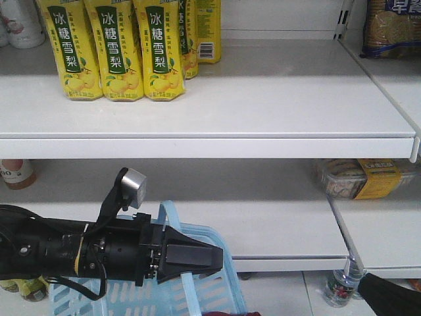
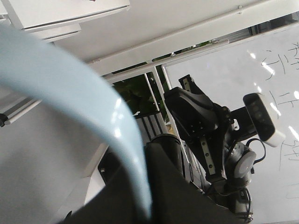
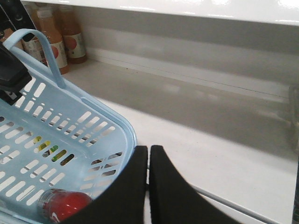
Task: Place coke in basket with both arms
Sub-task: 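Withdraw the right gripper away from the basket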
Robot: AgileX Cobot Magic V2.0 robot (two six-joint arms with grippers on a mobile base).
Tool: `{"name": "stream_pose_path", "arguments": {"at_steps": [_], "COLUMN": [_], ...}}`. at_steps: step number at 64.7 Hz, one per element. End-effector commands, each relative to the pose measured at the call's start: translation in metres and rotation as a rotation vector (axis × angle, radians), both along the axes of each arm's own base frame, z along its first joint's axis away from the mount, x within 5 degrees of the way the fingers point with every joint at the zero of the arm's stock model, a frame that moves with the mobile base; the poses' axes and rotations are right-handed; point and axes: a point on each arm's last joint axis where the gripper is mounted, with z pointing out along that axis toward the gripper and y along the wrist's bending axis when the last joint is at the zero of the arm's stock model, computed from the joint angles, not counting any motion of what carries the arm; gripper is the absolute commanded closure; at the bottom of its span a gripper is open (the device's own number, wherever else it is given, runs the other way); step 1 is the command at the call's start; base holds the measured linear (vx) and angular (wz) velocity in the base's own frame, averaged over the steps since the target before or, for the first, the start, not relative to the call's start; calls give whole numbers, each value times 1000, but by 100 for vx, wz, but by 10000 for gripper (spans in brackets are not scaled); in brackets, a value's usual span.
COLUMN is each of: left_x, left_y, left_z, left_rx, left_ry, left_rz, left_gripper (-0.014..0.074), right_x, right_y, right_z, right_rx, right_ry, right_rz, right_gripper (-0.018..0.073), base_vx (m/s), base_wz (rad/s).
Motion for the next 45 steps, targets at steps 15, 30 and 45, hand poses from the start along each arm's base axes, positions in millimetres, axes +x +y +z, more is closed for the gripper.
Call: {"name": "stream_pose_path", "arguments": {"at_steps": [15,30,45], "left_x": [-10,-10,-10], "left_y": [-1,-1,-1], "left_z": [38,38,38], "left_rx": [-261,-261,-267], "left_ry": [-43,-43,-48], "left_rz": [-108,-108,-101], "left_gripper": [601,601,601], "right_x": [3,3,3], "right_y": [-2,-2,-2], "right_z": [13,13,13], "right_rx": [32,32,32], "right_ry": [-64,-64,-64], "right_rz": [-39,-39,-39], "right_gripper": [564,564,564], "base_vx": [0,0,0], "base_wz": [0,0,0]}}
